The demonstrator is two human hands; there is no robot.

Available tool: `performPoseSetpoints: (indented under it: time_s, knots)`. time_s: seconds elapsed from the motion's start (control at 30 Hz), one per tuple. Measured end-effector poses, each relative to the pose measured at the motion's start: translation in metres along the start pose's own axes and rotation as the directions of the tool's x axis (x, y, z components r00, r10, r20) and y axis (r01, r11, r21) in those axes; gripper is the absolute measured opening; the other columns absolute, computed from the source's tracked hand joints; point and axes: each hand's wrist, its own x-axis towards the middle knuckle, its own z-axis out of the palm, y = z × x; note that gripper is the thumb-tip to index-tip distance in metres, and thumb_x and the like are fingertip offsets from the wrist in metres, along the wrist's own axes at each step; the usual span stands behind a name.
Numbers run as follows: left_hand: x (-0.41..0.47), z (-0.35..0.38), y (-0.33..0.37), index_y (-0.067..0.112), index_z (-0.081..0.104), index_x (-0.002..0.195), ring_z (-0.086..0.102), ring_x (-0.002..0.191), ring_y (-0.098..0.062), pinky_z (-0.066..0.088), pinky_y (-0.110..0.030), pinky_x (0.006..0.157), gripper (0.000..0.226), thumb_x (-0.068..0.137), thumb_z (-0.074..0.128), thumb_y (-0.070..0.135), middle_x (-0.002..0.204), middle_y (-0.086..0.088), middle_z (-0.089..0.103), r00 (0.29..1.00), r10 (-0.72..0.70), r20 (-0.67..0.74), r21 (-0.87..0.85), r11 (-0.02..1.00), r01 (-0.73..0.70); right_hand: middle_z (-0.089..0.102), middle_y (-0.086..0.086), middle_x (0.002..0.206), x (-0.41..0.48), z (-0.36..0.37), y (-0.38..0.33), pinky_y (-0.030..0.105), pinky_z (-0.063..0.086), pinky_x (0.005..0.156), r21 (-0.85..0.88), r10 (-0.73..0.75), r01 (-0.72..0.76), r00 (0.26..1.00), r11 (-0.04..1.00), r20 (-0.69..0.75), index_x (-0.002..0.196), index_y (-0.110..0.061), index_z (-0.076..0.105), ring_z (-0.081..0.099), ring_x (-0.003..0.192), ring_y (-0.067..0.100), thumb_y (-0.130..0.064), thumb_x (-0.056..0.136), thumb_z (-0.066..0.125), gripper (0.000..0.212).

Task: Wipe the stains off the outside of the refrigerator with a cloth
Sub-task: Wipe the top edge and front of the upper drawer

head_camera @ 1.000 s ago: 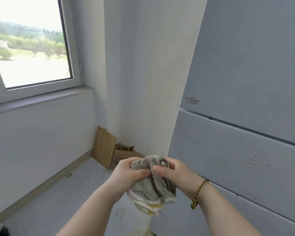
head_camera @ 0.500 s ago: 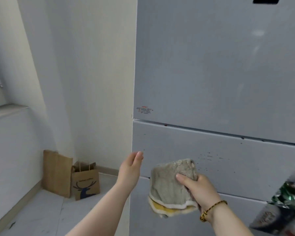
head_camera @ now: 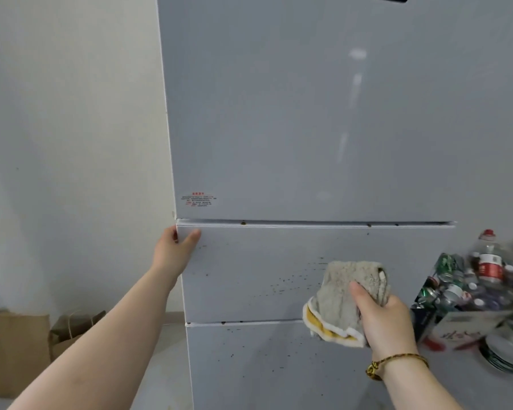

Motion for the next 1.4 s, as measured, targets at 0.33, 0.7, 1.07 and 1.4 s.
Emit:
performPoseSetpoints:
  time_s: [0.33, 0.7, 1.07, 1.4]
  knots:
    - [-0.082, -0.027, -0.005, 0.019, 0.046, 0.074, 0.047, 0.066, -0.005, 0.034, -0.016, 0.054, 0.022, 0.081, 0.067, 0.018, 0.074, 0.008, 0.051, 0.996, 0.054, -0.067, 0.068, 0.996, -0.049, 0.061, 0.013, 0.097, -0.010, 0.033, -0.018, 0.032, 0.043, 0.082, -0.182, -0.463, 0.428, 0.850, 0.885, -0.252, 0.100, -0.005, 0.061, 0.053, 0.099, 0.027, -0.011, 0.085, 0.061, 0.016]
    - [-0.113, -0.040, 0.001, 0.016, 0.050, 0.126, 0.047, 0.114, -0.016, 0.029, -0.028, 0.096, 0.036, 0.091, 0.051, 0.022, 0.126, 0.000, 0.050, 0.939, 0.337, -0.070, 0.298, 0.905, -0.302, 0.022, -0.011, 0.152, -0.026, 0.087, -0.023, 0.020, -0.001, 0.112, -0.509, -0.490, 0.841, 0.528, 0.185, 0.694, 0.143, -0.026, 0.026, 0.011, 0.141, 0.007, -0.027, 0.089, 0.053, 0.060]
    - [-0.129, -0.021, 0.001, 0.008, 0.072, 0.075, 0.066, 0.077, -0.034, 0.045, -0.047, 0.084, 0.048, 0.081, 0.035, 0.039, 0.088, -0.009, 0.071, 0.783, 0.620, 0.043, 0.706, 0.536, -0.463, 0.038, -0.008, 0.143, 0.016, 0.020, -0.021, 0.019, 0.009, 0.112, -0.508, -0.544, 0.830, 0.542, 0.229, 0.640, 0.134, -0.022, 0.042, 0.025, 0.136, 0.008, -0.018, 0.084, 0.058, 0.053]
    - [-0.170, 0.018, 0.015, 0.012, 0.068, 0.070, 0.065, 0.088, -0.032, 0.015, -0.035, 0.100, 0.043, 0.084, 0.032, 0.032, 0.080, -0.004, 0.070, 0.777, 0.628, -0.046, 0.819, 0.469, -0.331, 0.049, 0.000, 0.135, 0.112, -0.080, -0.019, 0.024, 0.029, 0.102, -0.616, -0.460, 0.687, 0.722, 0.385, 0.518, 0.125, -0.016, 0.052, 0.039, 0.128, 0.018, -0.005, 0.081, 0.059, 0.046]
